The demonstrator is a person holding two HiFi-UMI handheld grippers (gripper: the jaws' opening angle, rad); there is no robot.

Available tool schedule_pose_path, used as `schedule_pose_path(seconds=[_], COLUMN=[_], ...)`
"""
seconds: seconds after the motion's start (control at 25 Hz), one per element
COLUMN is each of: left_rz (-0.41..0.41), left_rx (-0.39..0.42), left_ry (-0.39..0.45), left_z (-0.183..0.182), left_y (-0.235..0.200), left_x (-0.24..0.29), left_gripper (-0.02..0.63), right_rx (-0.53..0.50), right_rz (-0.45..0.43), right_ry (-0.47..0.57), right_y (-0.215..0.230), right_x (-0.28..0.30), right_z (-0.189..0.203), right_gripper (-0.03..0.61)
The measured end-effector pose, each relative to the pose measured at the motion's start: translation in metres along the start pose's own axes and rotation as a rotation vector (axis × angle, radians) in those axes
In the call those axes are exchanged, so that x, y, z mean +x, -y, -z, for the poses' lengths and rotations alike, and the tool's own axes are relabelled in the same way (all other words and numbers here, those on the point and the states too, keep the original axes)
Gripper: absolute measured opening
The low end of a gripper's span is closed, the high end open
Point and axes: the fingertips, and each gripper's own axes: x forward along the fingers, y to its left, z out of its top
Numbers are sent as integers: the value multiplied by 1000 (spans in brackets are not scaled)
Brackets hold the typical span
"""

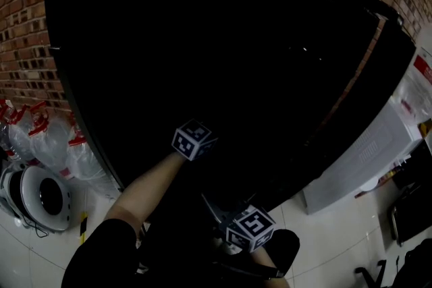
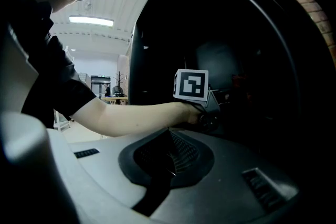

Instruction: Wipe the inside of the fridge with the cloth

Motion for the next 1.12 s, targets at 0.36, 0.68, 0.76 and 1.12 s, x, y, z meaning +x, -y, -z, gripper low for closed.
schedule_pose_path(seconds=[0.36, 0.68, 0.76, 1.12], left_rz=[-169, -324, -337, -202], left_rx=[-44, -78, -95, -13], left_ry=[-12, -36, -33, 21], left_z=[8, 21, 21, -25], left_y=[-39, -69, -72, -21], left_x=[16, 22, 19, -41], left_gripper=[49, 49, 49, 49], right_rx=[-1, 9, 5, 6], right_rz=[-15, -26, -27, 2], right_ry=[-27, -51, -50, -28], right_y=[-1, -3, -2, 2], right_x=[2, 6, 7, 1], right_z=[3, 10, 10, 5], right_gripper=[5, 5, 5, 5])
